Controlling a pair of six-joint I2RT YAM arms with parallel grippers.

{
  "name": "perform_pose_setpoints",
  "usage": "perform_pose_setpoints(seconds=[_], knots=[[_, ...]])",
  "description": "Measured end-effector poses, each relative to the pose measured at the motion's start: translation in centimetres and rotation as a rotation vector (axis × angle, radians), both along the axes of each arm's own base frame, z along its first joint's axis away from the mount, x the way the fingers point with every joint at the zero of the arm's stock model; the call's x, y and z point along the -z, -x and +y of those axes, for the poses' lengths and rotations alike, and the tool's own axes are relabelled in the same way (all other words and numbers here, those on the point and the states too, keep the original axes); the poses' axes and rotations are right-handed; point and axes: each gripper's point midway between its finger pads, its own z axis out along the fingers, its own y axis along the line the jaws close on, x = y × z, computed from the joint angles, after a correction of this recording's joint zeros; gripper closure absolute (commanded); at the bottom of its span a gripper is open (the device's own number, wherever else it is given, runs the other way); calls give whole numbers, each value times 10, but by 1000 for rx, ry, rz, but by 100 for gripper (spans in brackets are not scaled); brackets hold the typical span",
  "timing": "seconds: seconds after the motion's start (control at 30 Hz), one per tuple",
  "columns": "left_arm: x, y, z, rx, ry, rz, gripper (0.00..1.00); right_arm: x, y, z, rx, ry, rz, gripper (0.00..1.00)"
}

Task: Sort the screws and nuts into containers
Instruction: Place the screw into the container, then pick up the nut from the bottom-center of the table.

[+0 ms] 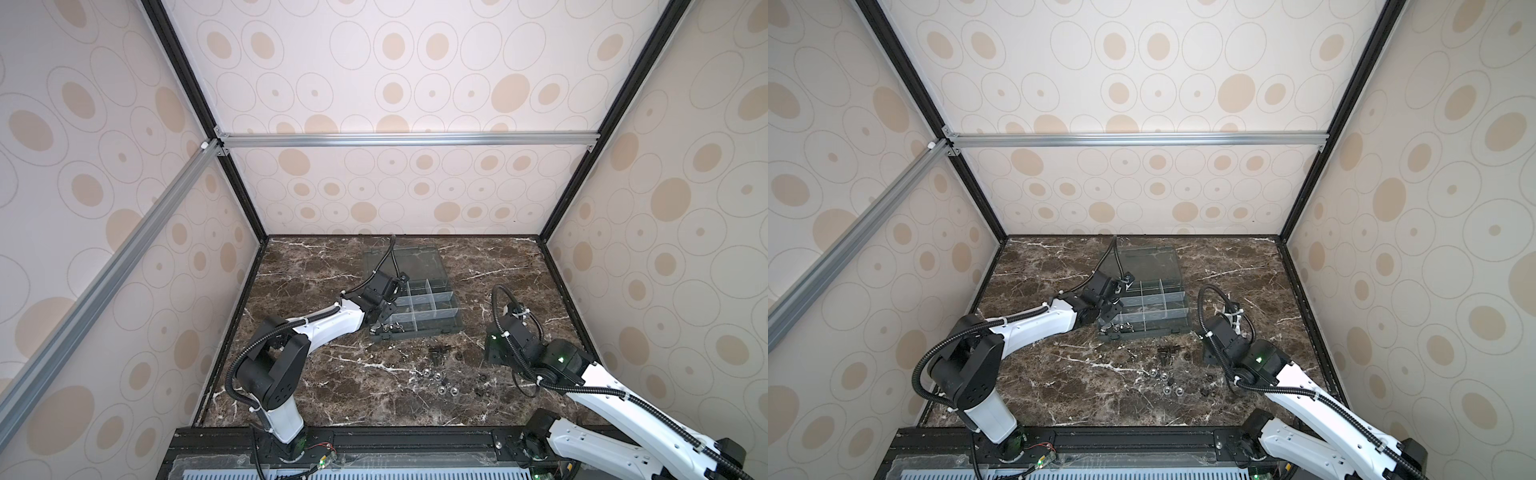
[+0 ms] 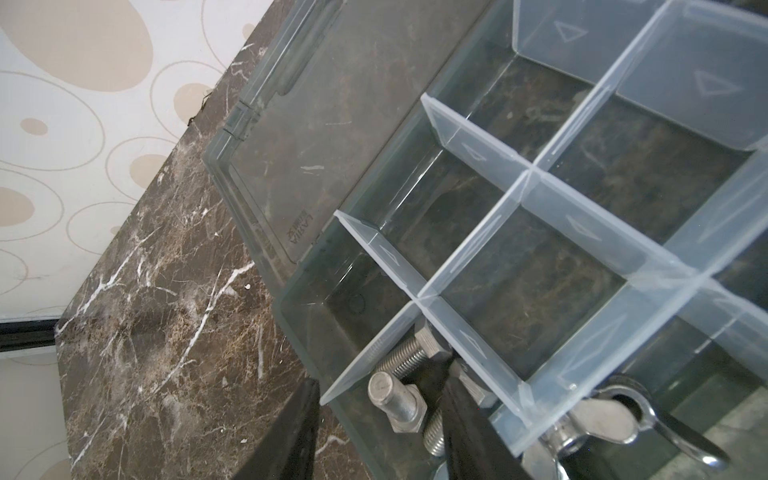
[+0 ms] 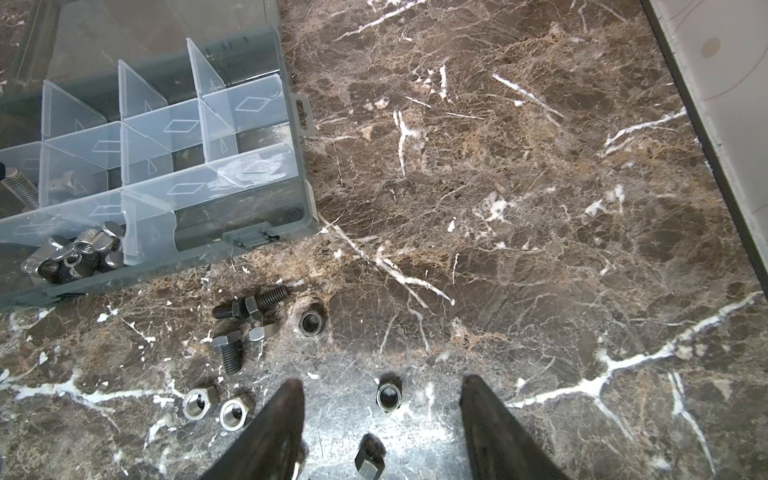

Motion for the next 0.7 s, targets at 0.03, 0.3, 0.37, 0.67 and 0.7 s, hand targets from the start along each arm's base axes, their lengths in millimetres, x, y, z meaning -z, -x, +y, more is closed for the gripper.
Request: perform_pose_setpoints(seconds=[0.03, 0.3, 0.37, 0.67, 0.7], knots=[[-1, 1, 0, 0, 6, 0, 51, 0, 0, 0, 0, 0, 0, 37], [-30, 19, 2, -32, 151, -19, 50, 1, -1, 1, -4, 5, 4, 37], [-38, 24, 4, -47, 197, -24, 50, 1, -2, 2, -8, 7, 3, 36], [-59, 60, 15, -113, 419, -16, 47, 14, -12, 17, -36, 19, 40, 36], [-61, 64, 16, -120, 442, -15, 47, 16, -13, 18, -39, 18, 44, 36]])
